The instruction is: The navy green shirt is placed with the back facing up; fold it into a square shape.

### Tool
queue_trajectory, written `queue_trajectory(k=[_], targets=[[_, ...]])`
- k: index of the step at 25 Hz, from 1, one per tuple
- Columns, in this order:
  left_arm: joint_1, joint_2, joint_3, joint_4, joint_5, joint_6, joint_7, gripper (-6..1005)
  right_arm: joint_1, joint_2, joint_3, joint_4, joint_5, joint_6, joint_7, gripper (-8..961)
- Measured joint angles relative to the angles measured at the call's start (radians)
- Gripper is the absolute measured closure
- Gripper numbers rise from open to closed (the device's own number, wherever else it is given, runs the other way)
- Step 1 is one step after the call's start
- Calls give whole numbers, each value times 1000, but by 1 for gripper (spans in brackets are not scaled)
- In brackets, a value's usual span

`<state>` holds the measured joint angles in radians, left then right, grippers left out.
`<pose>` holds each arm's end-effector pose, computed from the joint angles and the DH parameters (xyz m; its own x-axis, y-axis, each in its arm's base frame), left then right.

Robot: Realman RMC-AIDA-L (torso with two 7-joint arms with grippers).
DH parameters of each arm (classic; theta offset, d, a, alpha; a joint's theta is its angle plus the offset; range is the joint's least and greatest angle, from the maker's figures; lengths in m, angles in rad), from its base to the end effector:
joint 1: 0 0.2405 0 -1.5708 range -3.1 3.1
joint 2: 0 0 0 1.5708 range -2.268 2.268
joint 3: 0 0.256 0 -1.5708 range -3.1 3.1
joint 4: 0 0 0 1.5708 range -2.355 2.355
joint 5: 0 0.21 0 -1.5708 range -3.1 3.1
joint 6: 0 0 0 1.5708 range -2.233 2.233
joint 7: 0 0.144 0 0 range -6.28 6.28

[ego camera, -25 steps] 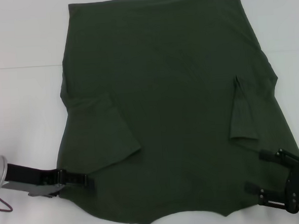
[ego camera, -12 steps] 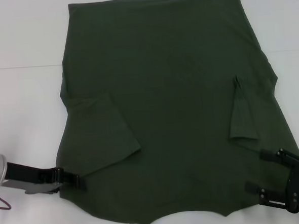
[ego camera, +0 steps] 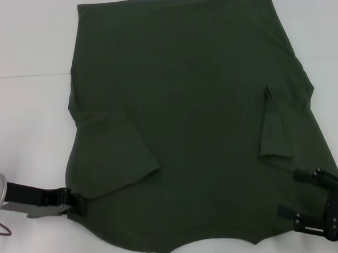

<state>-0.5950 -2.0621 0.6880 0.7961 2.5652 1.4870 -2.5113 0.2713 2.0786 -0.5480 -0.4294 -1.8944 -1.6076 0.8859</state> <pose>-0.3058 0.3371 0.0129 0.1429 0.9737 0.1776 0.9802 -0.1143 -0.1618 0.3351 0.2377 -0.0133 0.7428 -0.2144 -0.6342 -0.5011 -0.8062 -0.3144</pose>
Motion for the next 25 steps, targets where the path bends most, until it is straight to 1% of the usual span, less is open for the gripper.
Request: queue_trajectory(k=[1, 4, 6, 8, 9, 11, 12, 15, 16, 18, 19, 21, 25], targets=[[1, 0, 0, 0, 0, -1, 0, 809, -2, 1, 2, -2, 0, -4, 13, 6], [4, 0, 0, -3, -3, -3, 0, 898, -5, -3, 14, -15, 5, -32, 88, 6], [4, 1, -2, -6, -6, -3, 1, 958, -7, -10, 46, -50, 6, -87, 205, 6], [4, 1, -2, -7, -7, 0, 6, 958, -8, -26, 83, -98, 4, -148, 349, 7], [4, 1, -3, -7, -7, 1, 9, 958, -8, -39, 102, -129, 3, -178, 446, 7], [4, 1, -2, -8, -7, 3, 14, 958, -7, -75, 124, -189, 0, -216, 647, 7], [4, 1, -3, -9, -7, 3, 17, 957, -5, -96, 129, -214, -2, -223, 754, 7], [4, 1, -4, -10, -8, 6, 24, 957, 9, -177, 131, -241, -45, -223, 1042, 7], [4, 1, -4, -11, -8, 8, 26, 957, 16, -200, 133, -244, -71, -213, 1118, 7], [3, 3, -3, -11, -8, 10, 31, 957, 35, -234, 134, -255, -142, -183, 1256, 7], [3, 3, -3, -11, -8, 11, 33, 957, 48, -247, 134, -268, -192, -162, 1331, 7], [2, 5, -4, -11, -8, 15, 42, 957, 81, -259, 134, -305, -300, -141, 1447, 7], [-2, 6, -4, -11, -9, 19, 53, 957, 165, -263, 126, -365, -478, -143, 1558, 8]])
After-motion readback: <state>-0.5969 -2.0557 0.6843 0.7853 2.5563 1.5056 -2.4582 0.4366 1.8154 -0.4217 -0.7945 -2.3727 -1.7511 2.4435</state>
